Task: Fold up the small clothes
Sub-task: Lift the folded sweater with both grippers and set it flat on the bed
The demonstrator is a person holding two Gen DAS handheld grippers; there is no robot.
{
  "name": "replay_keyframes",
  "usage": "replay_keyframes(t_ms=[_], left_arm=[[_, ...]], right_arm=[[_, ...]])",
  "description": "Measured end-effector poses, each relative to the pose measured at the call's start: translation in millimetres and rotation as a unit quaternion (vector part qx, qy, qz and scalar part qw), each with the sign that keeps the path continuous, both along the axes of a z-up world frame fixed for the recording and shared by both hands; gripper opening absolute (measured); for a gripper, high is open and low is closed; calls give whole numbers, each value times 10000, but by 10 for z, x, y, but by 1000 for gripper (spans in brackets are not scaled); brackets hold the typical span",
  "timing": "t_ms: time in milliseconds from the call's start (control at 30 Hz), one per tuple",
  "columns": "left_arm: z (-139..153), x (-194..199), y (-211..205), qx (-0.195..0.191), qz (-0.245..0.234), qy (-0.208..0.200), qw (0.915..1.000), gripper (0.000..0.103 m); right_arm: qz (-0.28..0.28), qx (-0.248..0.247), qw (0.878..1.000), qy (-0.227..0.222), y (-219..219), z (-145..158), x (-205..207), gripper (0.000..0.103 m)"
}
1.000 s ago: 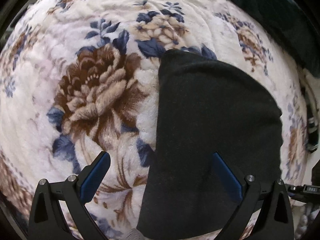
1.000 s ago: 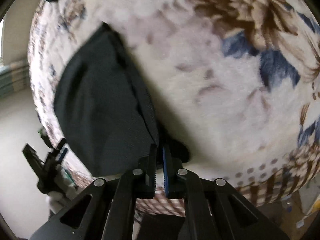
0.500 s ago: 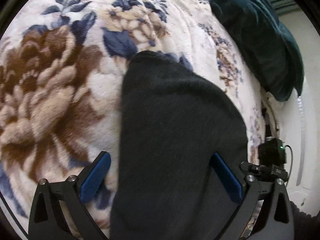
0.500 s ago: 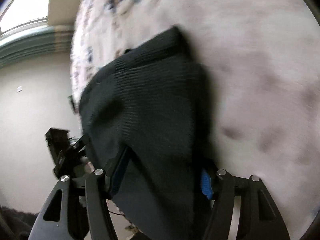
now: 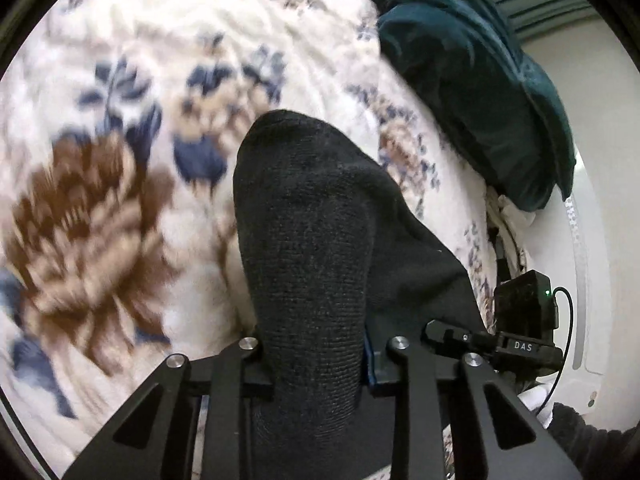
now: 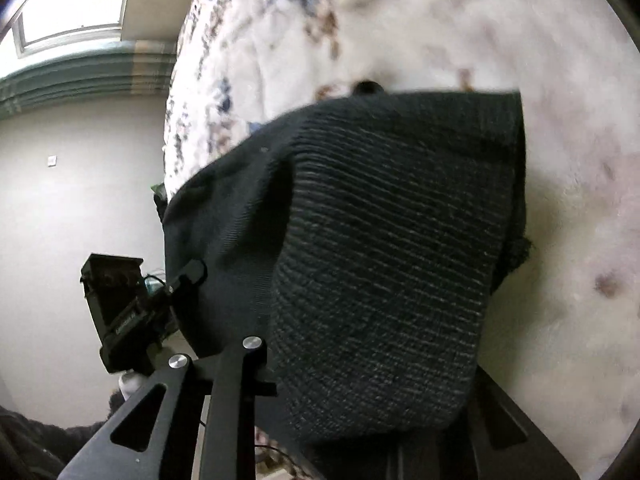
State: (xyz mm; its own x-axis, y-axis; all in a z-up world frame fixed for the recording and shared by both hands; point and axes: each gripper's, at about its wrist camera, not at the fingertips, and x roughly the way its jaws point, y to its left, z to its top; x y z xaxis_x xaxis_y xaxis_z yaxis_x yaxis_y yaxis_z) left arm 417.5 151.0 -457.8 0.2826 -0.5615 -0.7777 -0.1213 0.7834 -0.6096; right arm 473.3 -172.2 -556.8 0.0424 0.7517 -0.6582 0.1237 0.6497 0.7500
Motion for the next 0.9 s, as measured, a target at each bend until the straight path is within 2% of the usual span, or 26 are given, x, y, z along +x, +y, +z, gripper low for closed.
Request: replay_keyframes(t_ms=[200, 300, 400, 500, 633, 733, 767, 800, 833, 867, 900], left_arm=[[525, 622, 356, 201, 89, -391, 9990, 24], [687, 1071, 567, 317, 110, -547, 9979, 24], [694, 1576, 793, 392, 156, -646, 9970, 24], [566, 2161, 993, 467, 187, -692, 9963, 24], [175, 2907, 1170, 573, 206, -538, 9967, 27], [-281, 3317, 1302, 701, 186, 86, 9973, 32], [-446, 3406, 1344, 741, 183, 340, 9965, 32], [-581, 3463, 1394, 755, 190, 494, 9957, 37], [-652, 3490, 1438, 807, 193, 521, 9952, 49], [-660, 3489, 1459, 956, 182, 488, 9941, 55], [-640, 3472, 1461, 1152, 157, 458, 9922, 70]], right_arm=[[36, 133, 9993, -341, 312, 519, 454, 23], [61, 241, 9986, -477, 521, 715, 883, 23], [63, 281, 9975, -642, 842, 870, 1406, 23], [70, 246, 9968, -756, 1065, 926, 2019, 23], [1, 62, 9969, -780, 1332, 782, 2847, 23], [-34, -227, 9978, -615, 1472, 550, 3386, 24], [15, -492, 9973, -538, 1516, 440, 3557, 28], [59, -935, 9948, -400, 1536, 340, 3700, 32], [110, -1331, 9906, -298, 1551, 272, 3804, 42], [162, -1719, 9846, -268, 1551, 233, 3870, 47], [172, -1874, 9816, -309, 1541, 229, 3876, 57]])
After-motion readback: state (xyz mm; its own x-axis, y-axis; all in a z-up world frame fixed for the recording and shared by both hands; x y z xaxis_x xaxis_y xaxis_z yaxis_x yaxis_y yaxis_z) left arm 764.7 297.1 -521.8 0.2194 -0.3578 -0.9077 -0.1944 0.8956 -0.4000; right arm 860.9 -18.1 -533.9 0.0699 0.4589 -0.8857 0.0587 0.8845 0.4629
